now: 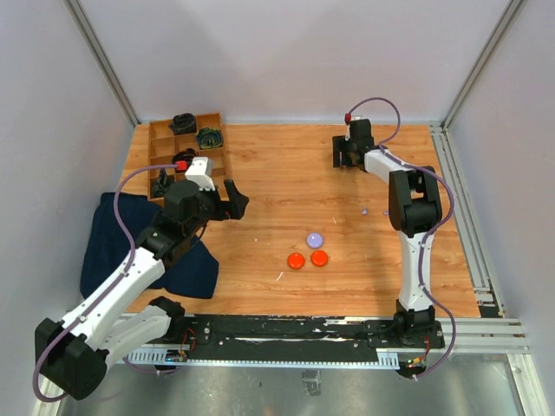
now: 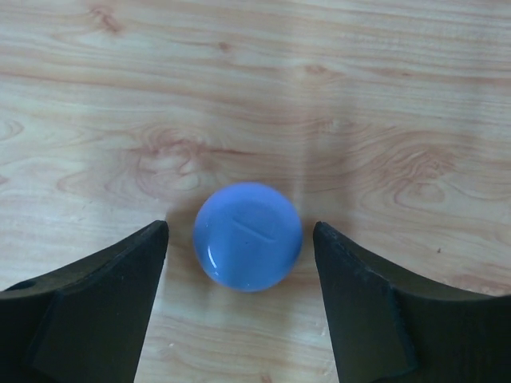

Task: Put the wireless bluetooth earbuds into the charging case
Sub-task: Pick up the charging case at the center of the board.

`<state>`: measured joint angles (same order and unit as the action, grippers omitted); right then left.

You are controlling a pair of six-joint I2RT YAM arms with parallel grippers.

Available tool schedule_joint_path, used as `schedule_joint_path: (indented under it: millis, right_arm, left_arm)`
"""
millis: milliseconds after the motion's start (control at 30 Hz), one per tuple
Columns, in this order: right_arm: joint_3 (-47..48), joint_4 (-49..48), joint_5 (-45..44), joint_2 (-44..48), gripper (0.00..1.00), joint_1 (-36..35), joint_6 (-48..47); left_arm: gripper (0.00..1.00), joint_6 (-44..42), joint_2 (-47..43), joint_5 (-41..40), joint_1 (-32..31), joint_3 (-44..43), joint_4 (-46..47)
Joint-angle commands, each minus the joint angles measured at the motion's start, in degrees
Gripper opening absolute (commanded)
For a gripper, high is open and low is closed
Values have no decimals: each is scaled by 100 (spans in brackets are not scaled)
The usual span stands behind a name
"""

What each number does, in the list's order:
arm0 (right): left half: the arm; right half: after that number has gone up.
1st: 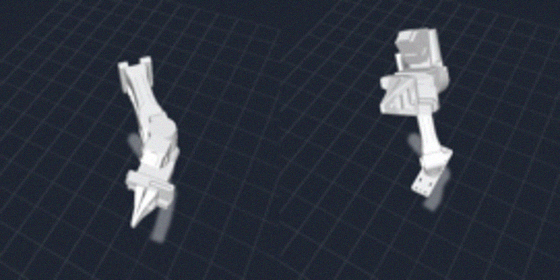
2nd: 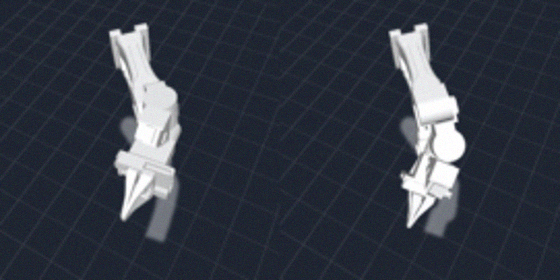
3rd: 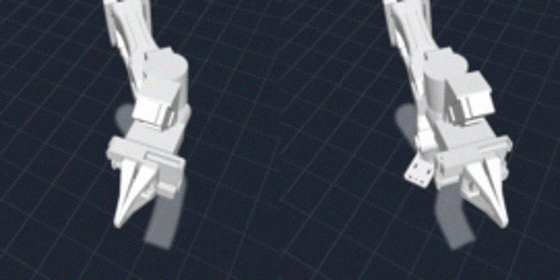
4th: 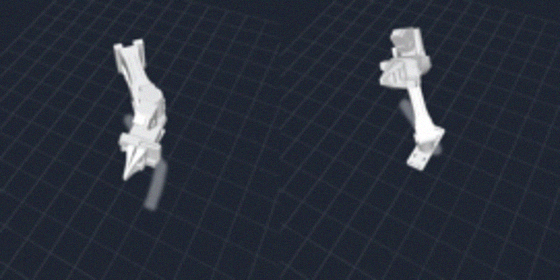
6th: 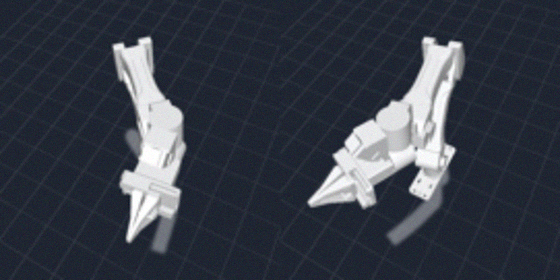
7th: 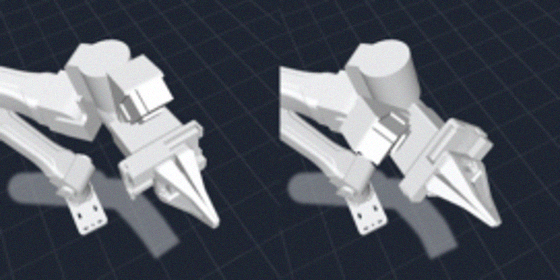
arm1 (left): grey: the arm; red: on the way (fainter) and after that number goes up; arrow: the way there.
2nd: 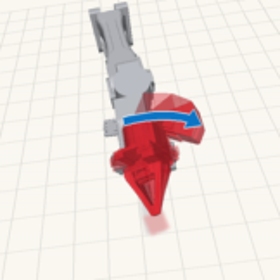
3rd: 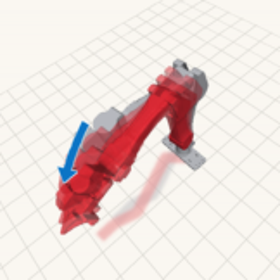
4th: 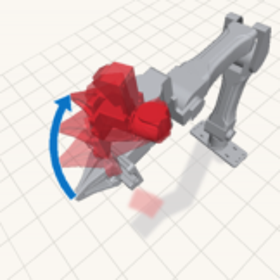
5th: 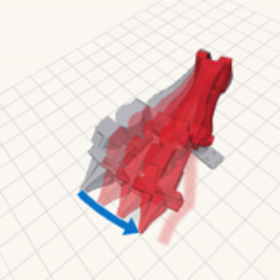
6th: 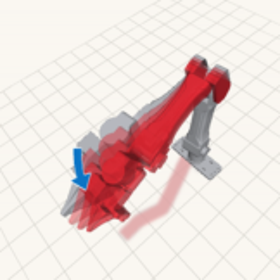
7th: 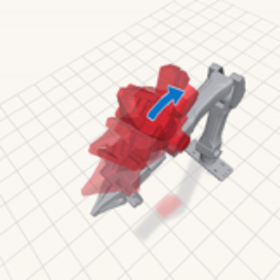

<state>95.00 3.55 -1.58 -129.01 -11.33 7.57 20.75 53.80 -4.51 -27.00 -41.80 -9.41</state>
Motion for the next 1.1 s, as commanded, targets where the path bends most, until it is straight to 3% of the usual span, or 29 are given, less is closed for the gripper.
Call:
schedule_joint_path:
  millis: [0,200,400,833,1067]
  right_arm:
    - [403,161,-150,-196,73,105,78]
    - [406,292,-135,-224,61,112,91]
    - [-235,159,-43,285,45,98,70]
    - [-2298,-349,372,2350,43,-221,63]
    - [-3491,-793,399,3668,44,-776,73]
  left_arm:
    - [98,-22,-290,28,175,204,661]
    - [99,78,-278,339,367,257,694]
    - [99,220,-225,733,478,288,766]
    - [98,813,-112,1367,508,348,1000]
    - [98,1528,-58,1864,509,636,1453]
